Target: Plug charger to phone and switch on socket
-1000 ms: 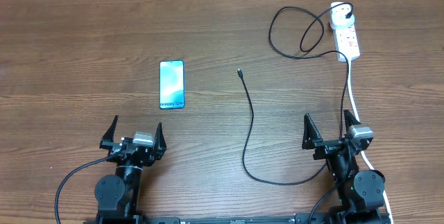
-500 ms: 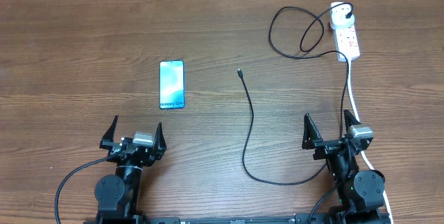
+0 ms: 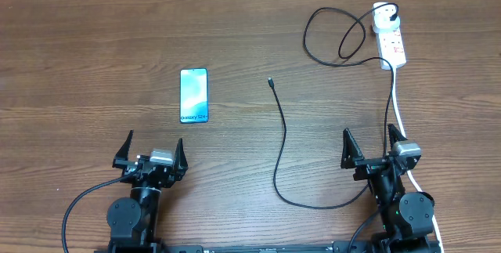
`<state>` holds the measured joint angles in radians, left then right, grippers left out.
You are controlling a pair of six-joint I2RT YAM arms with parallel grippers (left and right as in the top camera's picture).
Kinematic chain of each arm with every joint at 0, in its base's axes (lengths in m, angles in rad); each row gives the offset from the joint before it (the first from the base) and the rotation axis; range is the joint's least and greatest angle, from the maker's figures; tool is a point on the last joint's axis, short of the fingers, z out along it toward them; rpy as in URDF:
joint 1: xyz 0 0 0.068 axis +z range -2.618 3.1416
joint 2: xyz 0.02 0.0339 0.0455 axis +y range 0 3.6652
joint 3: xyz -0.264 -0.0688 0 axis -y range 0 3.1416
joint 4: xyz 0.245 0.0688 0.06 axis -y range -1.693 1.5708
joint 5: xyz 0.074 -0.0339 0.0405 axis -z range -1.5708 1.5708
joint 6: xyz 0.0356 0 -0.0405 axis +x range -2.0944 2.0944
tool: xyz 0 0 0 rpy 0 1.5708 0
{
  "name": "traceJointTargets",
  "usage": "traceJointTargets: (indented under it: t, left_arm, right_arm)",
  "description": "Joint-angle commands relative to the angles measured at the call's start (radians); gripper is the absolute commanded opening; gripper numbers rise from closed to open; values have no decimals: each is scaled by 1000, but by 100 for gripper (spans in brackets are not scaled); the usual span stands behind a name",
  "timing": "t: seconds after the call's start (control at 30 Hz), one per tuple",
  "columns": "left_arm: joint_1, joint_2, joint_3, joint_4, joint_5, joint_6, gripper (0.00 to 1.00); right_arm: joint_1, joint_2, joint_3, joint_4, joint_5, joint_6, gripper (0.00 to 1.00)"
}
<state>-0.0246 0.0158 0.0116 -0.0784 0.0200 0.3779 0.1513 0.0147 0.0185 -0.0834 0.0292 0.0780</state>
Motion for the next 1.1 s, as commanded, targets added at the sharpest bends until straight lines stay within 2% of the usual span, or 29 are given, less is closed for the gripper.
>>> traceJointTargets:
  t: [0.0, 0.17, 0.47, 0.67, 0.87, 1.07]
  left_arm:
    - [-2, -11, -7, 3, 13, 23, 99]
    - [-2, -11, -7, 23, -9, 29, 100]
    - [-2, -11, -2, 5, 77, -61, 99]
    - [-2, 0, 65, -91, 79, -72, 100]
    - [-2, 103, 183, -161, 78, -71, 100]
    - [-2, 290, 314, -163, 135, -71, 100]
  right_arm:
    - [0, -12, -11, 2, -5, 3, 100]
    - [0, -12, -11, 2, -5, 3, 100]
    - [0, -12, -10, 20, -2, -1, 100]
    - [0, -12, -10, 31, -2, -1, 100]
    - [0, -12, -8, 56, -2, -1, 100]
    - [-1, -12, 34, 21, -2, -14, 100]
